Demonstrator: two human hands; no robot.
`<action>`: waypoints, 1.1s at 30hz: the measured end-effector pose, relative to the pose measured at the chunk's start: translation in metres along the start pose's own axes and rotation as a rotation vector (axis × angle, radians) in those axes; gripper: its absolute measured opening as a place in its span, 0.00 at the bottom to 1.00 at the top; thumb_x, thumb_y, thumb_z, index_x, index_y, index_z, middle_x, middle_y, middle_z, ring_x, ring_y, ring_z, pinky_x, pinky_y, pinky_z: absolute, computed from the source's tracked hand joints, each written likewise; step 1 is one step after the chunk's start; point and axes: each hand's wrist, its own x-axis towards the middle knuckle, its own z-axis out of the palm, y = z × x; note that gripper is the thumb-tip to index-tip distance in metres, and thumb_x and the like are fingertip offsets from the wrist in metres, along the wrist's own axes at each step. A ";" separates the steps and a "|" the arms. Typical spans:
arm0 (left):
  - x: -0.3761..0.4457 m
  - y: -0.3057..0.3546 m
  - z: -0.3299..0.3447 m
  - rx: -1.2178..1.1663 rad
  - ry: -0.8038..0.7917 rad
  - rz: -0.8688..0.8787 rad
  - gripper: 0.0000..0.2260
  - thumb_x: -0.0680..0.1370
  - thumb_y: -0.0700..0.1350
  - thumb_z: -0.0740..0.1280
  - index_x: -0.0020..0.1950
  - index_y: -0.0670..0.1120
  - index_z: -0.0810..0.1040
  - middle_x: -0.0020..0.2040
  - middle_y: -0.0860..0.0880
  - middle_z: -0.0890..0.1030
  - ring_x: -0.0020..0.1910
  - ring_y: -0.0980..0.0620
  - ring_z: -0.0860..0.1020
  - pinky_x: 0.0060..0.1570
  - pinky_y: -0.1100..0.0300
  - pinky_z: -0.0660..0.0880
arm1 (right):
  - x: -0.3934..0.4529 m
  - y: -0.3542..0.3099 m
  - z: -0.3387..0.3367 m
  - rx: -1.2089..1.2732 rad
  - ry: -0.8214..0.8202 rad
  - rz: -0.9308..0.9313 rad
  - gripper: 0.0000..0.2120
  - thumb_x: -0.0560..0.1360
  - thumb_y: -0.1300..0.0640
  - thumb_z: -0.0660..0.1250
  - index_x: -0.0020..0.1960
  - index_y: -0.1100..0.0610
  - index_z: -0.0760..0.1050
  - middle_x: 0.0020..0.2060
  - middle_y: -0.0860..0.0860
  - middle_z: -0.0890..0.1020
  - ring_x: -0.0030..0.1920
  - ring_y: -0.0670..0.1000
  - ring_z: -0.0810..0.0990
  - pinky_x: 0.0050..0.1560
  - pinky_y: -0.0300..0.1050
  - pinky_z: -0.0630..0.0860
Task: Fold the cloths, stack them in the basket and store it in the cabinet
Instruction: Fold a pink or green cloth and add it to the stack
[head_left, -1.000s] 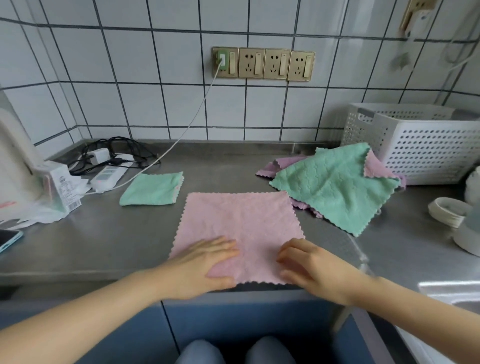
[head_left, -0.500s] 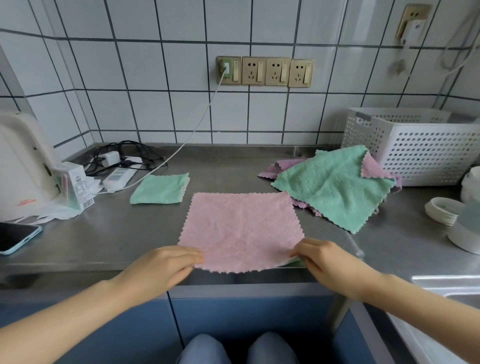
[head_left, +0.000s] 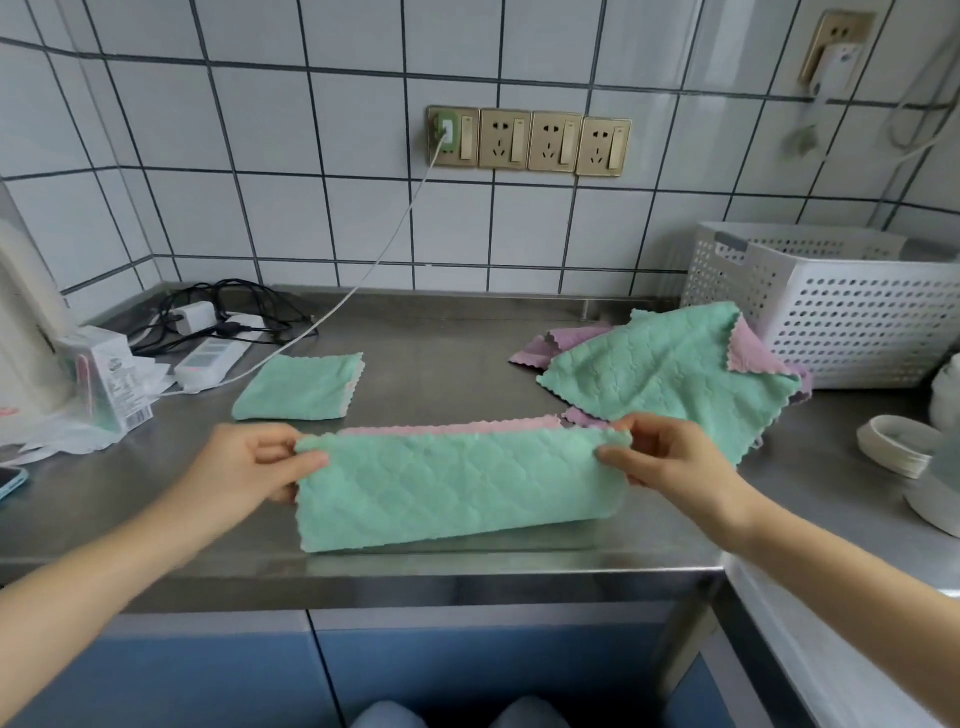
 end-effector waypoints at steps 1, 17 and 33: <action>0.013 -0.004 0.003 -0.009 0.032 -0.052 0.08 0.71 0.36 0.73 0.33 0.44 0.79 0.25 0.53 0.79 0.25 0.63 0.75 0.29 0.68 0.76 | 0.015 0.002 0.004 0.065 0.031 0.051 0.06 0.74 0.60 0.70 0.45 0.63 0.78 0.36 0.52 0.81 0.38 0.47 0.79 0.38 0.37 0.76; 0.089 -0.067 0.028 0.196 0.138 -0.247 0.11 0.73 0.40 0.71 0.34 0.40 0.73 0.26 0.46 0.69 0.22 0.52 0.67 0.24 0.64 0.68 | 0.114 0.056 0.035 -0.207 0.168 0.295 0.07 0.74 0.56 0.70 0.45 0.60 0.78 0.30 0.50 0.75 0.26 0.50 0.73 0.26 0.38 0.72; 0.066 -0.041 0.026 0.756 0.267 0.204 0.03 0.73 0.38 0.69 0.45 0.44 0.79 0.34 0.53 0.73 0.36 0.49 0.75 0.41 0.53 0.75 | 0.082 0.039 0.035 -0.597 0.325 -0.156 0.05 0.77 0.63 0.62 0.47 0.59 0.77 0.40 0.53 0.81 0.39 0.52 0.79 0.39 0.43 0.76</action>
